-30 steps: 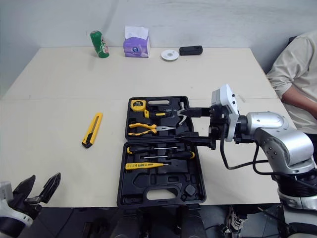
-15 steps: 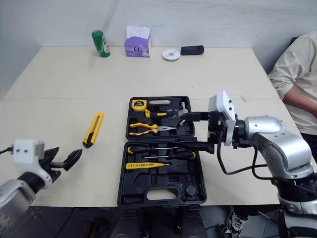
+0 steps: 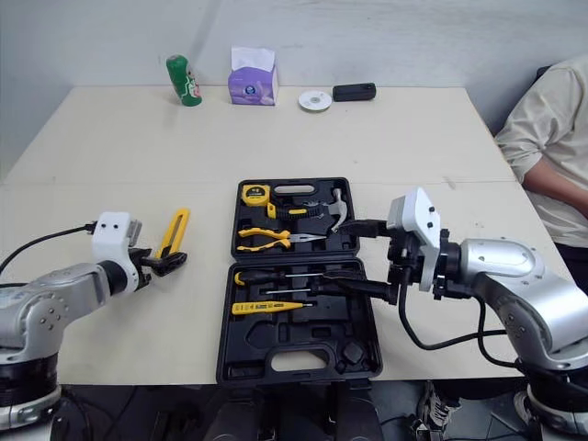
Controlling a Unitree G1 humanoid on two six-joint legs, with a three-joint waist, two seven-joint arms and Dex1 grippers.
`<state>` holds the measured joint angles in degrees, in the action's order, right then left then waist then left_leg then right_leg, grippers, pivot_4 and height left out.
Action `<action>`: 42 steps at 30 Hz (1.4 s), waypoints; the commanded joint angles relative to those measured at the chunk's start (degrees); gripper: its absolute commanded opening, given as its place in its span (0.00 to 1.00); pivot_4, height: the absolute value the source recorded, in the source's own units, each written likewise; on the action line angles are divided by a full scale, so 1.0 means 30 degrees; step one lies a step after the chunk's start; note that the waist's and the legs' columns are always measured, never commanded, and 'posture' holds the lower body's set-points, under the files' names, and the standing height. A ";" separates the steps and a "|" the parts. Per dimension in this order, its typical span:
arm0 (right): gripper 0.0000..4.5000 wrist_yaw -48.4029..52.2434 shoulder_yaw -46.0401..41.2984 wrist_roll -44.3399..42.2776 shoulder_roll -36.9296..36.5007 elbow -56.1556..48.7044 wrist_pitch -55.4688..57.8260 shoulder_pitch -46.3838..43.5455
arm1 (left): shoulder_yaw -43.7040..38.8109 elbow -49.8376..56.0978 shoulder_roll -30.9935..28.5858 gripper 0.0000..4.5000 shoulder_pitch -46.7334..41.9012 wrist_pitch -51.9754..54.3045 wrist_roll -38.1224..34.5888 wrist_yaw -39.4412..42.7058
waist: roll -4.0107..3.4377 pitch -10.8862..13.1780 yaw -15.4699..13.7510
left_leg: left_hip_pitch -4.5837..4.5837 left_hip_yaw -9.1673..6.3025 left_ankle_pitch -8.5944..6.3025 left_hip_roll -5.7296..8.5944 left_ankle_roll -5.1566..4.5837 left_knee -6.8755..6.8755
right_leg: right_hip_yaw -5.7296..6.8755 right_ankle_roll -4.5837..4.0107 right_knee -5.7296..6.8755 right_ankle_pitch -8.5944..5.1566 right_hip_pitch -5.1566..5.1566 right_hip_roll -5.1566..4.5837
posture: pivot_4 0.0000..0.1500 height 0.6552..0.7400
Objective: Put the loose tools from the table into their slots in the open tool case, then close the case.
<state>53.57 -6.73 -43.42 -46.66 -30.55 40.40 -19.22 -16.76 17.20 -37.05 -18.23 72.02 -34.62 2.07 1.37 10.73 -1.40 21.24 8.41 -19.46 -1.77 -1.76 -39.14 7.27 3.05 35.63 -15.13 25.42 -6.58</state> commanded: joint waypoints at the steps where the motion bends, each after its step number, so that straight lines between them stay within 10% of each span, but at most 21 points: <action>1: 1.00 -0.0447 -0.0959 -0.0603 -0.0347 -0.1047 0.0177 0.0159 | 0.0511 -0.0046 0.0137 0.98 -0.0318 0.0240 0.0716 0.0183 | 0.0000 0.0000 0.0026 | -0.0004 0.0002 0.0000 0.0001 0.0000 0.0000 | -0.0004 0.0000 0.0001 0.0000 0.0000 0.0000 | 1.00 0.86; 8: 1.00 -0.0747 -0.1098 -0.0728 -0.0486 -0.1253 0.0204 0.0492 | 0.0904 -0.0635 0.0924 0.98 -0.1108 0.1093 0.1643 0.0187 | -0.0002 -0.0001 -0.0047 | -0.0015 0.0001 0.0011 0.0004 0.0007 0.0000 | -0.0006 0.0000 0.0013 0.0000 -0.0004 -0.0006 | 1.00 0.86; 17: 1.00 -0.0857 -0.1092 -0.0669 -0.0494 -0.1217 0.0148 0.0508 | 0.0966 -0.0860 0.1050 0.30 -0.1593 0.1427 0.2112 0.1267 | -0.0006 -0.0004 -0.0063 | -0.0013 -0.0001 0.0011 0.0012 0.0006 0.0000 | -0.0005 0.0004 0.0012 0.0002 -0.0005 -0.0015 | 1.00 0.86; 42: 1.00 -0.0554 -0.2213 -0.1263 -0.2073 -0.1822 0.0264 0.1917 | 0.1928 0.1011 -0.3032 0.30 -0.2180 -0.3696 0.1731 0.8880 | 0.0010 0.0008 -0.0057 | 0.0016 -0.0004 0.0002 0.0004 0.0003 0.0010 | 0.0001 0.0003 -0.0022 0.0002 0.0014 -0.0017 | 1.00 0.86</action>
<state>51.36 -11.07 -46.27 -51.88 -34.08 41.63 -14.02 -11.88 16.70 -45.05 -23.86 62.35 -27.60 25.21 1.40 10.75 -1.57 21.29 8.40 -19.46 -1.76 -1.76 -39.11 7.26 3.06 35.55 -15.12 25.46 -6.65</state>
